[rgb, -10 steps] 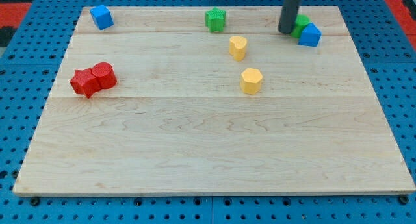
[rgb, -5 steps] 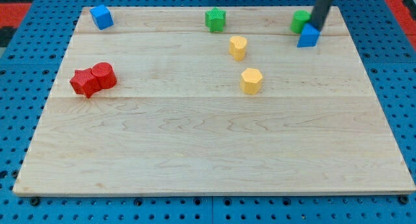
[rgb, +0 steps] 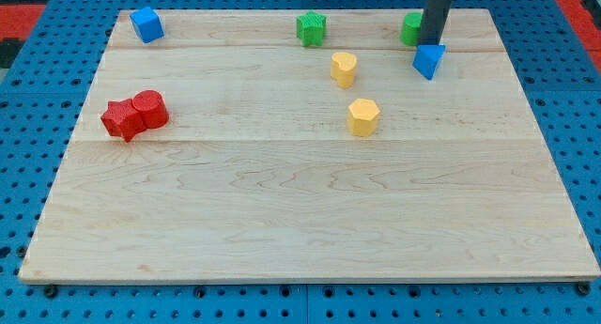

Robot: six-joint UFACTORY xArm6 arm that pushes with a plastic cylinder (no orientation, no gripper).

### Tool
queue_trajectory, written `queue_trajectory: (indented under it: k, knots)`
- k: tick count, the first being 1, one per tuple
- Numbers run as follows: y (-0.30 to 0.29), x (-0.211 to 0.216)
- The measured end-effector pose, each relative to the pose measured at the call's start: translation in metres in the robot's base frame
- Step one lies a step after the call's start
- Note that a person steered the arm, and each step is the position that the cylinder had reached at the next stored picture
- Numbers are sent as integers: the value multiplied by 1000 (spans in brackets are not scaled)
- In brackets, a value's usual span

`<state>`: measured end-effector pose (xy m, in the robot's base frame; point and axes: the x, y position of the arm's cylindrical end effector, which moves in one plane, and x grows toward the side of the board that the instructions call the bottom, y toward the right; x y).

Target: Separate the blue triangle from the green circle

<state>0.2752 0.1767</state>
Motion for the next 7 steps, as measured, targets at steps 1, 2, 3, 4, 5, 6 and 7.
queue_trajectory:
  k: [1,2,3,4,5,6,7]
  knots:
    - [0,0]
    - [0,0]
    - [-11,16]
    - [-16,36]
    - [-38,37]
    - [-57,37]
    - [-66,37]
